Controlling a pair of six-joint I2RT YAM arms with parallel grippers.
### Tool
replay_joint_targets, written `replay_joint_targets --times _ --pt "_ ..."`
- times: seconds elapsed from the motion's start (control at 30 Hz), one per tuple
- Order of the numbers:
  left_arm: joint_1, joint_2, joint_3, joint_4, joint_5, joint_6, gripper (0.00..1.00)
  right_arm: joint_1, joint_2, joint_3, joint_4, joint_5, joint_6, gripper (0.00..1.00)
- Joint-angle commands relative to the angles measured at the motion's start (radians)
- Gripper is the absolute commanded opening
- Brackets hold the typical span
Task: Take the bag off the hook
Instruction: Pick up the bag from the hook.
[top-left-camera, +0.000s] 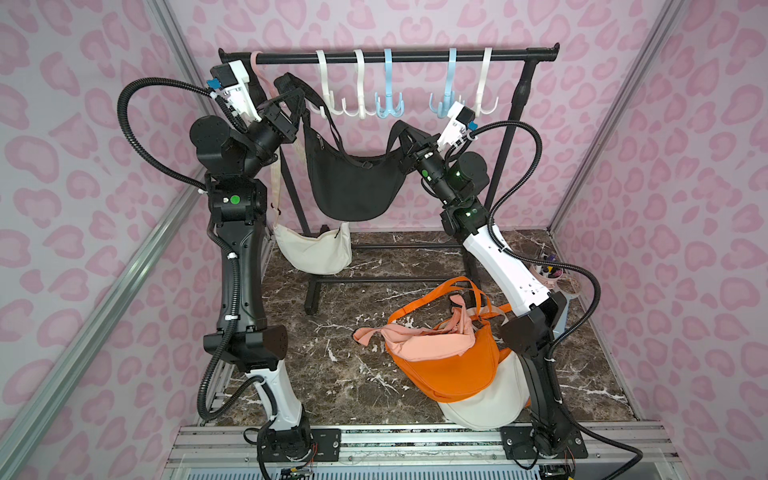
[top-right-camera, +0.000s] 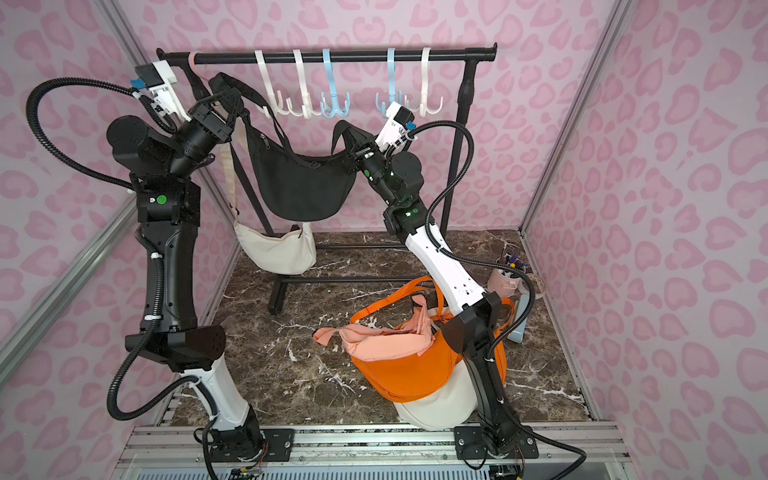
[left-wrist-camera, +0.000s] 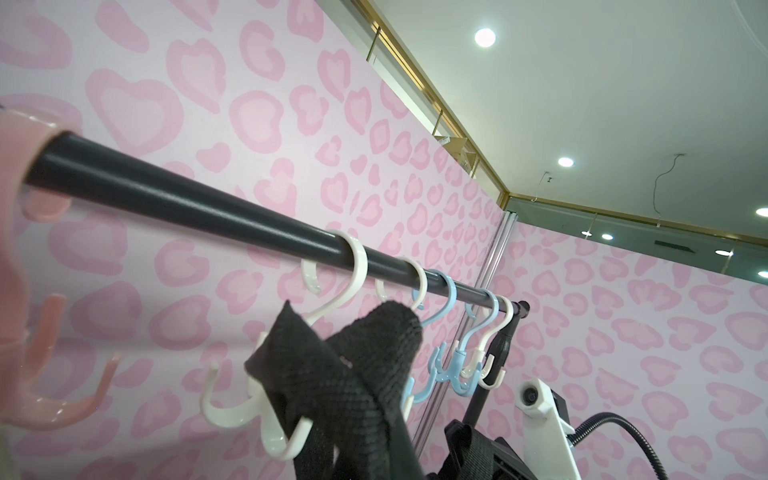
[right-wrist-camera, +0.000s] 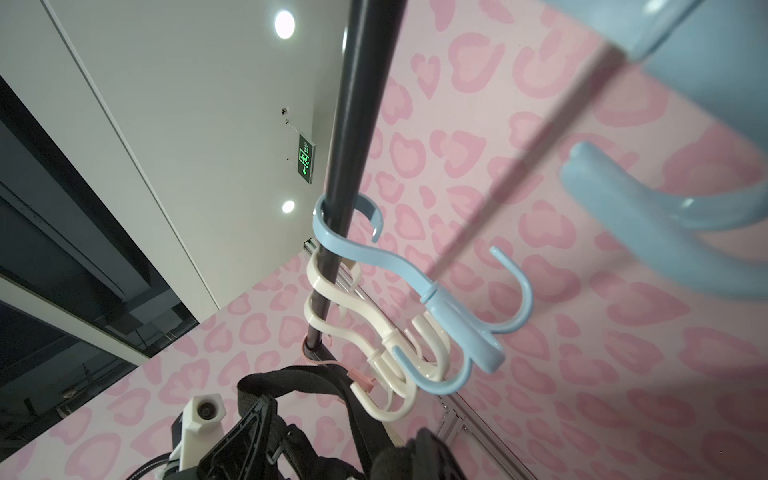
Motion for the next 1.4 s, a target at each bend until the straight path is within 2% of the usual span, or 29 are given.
replay_joint_targets --times 0.0,0.47,0.6,0.7,0.83,1.2,1.37 --pt "-0.003 0.007 0.026 0.105 0.016 -0.046 0.03 0.007 -0.024 -0.041 0.046 0.002 0.008 0.0" --pt "-0.04 0.025 0.042 0.201 -0.031 -0.051 0.03 0.031 -0.077 -0.043 0.122 0.057 -0.005 0.0" --pt "-0.042 0.003 0.041 0.179 -0.029 -0.039 0.03 0.031 -0.102 -0.06 0.127 0.058 -0.013 0.0" --pt "-0.04 -0.041 0.022 0.114 -0.03 -0.007 0.03 0.034 -0.161 -0.143 0.135 0.053 -0.042 0.0" --pt "-0.04 -0.134 -0.09 0.089 -0.024 0.038 0.03 0.04 -0.267 -0.304 0.172 0.082 -0.084 0.0" --pt "-0.046 -0.314 -0.339 0.029 0.014 0.053 0.03 0.063 -0.474 -0.542 0.092 0.075 -0.168 0.0" --pt "-0.078 -0.435 -0.524 -0.044 0.021 0.103 0.03 0.082 -0.604 -0.691 0.039 0.104 -0.186 0.0"
